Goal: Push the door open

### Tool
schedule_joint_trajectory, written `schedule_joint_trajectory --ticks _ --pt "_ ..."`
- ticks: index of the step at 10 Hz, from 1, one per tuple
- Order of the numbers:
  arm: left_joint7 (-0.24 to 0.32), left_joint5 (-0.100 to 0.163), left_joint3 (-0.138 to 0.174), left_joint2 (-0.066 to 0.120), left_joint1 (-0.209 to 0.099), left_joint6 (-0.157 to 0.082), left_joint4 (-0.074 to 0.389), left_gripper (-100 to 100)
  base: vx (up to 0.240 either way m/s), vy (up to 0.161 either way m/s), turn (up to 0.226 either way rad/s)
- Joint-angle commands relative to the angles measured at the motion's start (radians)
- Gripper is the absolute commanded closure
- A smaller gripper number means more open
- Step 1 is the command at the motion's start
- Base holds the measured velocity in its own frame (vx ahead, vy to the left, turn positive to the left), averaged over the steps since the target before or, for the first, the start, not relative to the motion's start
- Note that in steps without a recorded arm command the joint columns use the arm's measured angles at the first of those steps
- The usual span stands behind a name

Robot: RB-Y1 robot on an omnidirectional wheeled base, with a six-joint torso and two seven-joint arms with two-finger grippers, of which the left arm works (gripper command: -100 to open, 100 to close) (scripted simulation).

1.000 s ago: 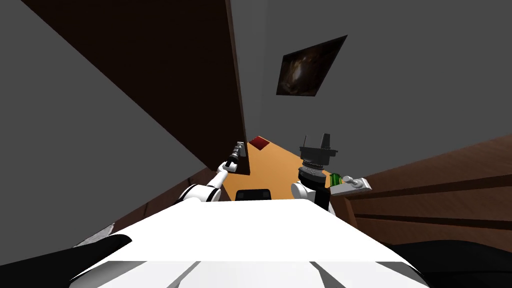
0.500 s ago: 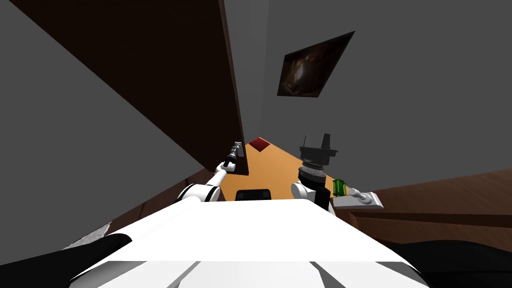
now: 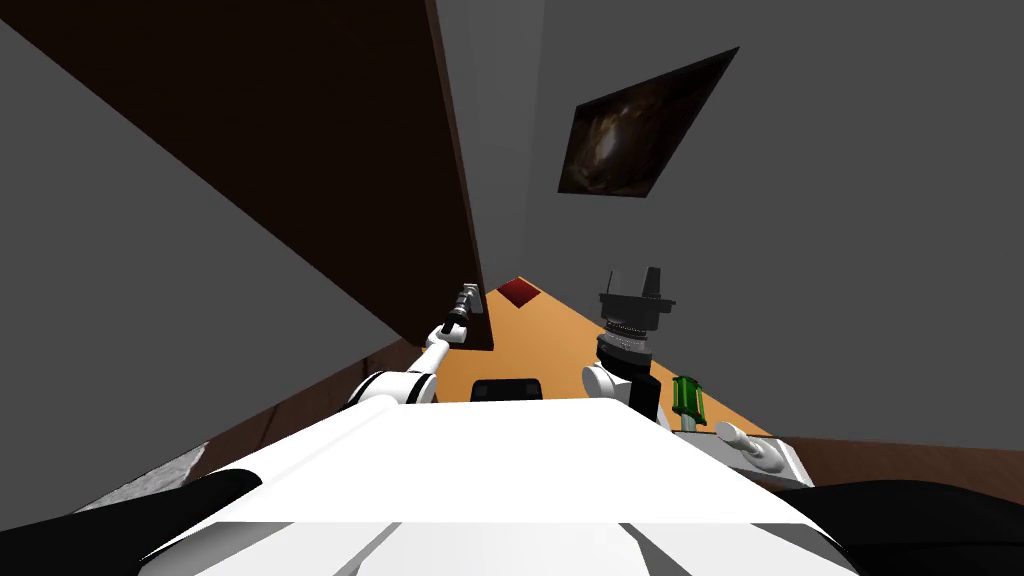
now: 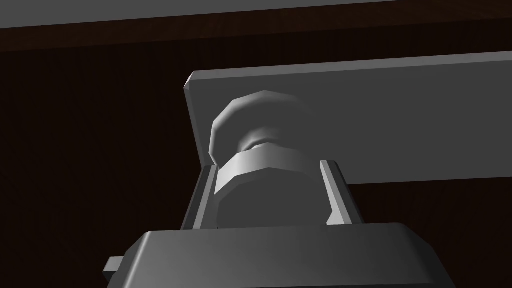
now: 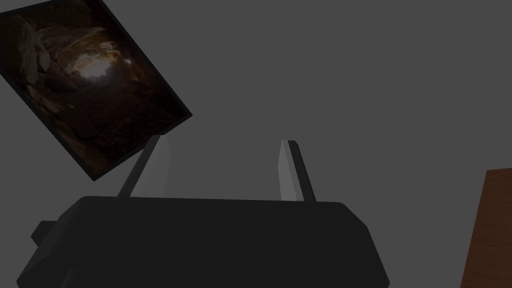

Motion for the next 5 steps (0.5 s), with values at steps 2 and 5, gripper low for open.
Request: schedule_joint_trajectory --ticks 2,5 --pt "0.000 0.003 0.009 0.007 -0.005 -0.002 0.009 100 0.124 -0.106 0.048" --pt "-0.011 0.014 0.040 0.020 -0.005 -0.004 0.012 100 0.167 -0.069 0.048"
